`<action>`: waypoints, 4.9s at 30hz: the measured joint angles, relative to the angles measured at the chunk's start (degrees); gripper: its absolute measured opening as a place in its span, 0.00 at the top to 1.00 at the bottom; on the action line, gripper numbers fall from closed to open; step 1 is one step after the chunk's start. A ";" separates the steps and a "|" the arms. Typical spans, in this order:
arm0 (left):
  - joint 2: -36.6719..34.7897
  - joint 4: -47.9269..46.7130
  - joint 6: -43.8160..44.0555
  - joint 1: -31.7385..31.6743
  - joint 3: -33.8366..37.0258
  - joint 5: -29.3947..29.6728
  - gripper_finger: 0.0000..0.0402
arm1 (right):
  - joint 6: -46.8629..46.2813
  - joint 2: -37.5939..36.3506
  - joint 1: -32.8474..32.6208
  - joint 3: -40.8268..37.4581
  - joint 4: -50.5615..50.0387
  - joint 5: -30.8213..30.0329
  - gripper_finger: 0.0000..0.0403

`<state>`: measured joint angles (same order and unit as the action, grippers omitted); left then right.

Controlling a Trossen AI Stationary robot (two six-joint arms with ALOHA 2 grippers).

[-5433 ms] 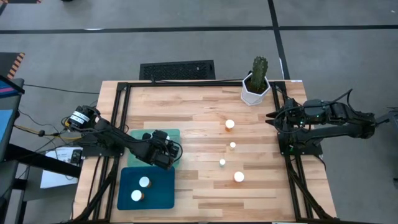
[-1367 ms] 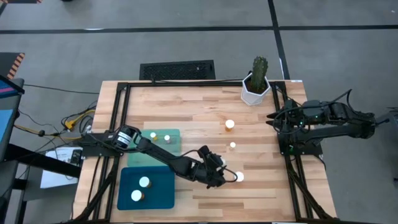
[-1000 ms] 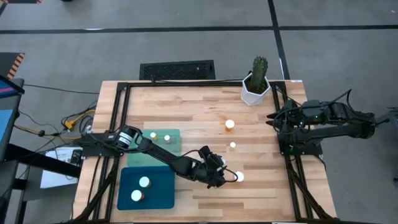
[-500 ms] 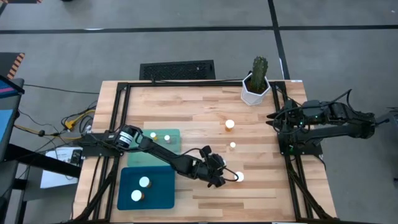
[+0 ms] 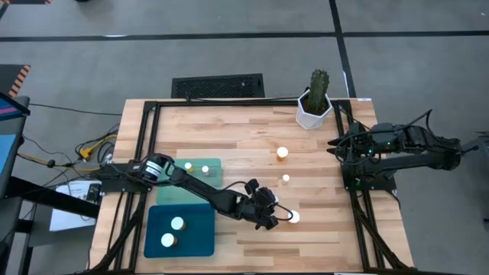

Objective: Pick and place medicine bottles into bin by pill shape (circle, oval)
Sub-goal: Put the small green pill bottle into the green bin

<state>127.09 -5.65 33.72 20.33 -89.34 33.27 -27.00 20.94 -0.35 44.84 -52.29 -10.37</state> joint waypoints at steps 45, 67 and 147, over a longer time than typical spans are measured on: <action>-31.20 -69.19 48.60 14.48 0.02 21.50 0.72 | 0.00 0.00 0.01 0.00 0.52 -0.04 0.57; -39.85 -73.09 91.09 23.81 30.74 16.52 0.72 | -1.54 0.01 0.01 0.00 0.48 -0.11 0.57; -37.71 -40.79 59.05 17.34 47.12 21.08 0.72 | -4.55 -0.01 0.01 0.00 0.42 -0.15 0.57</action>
<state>89.38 -46.44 92.77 37.67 -42.22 54.35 -31.55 20.93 -0.34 44.84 -51.88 -10.52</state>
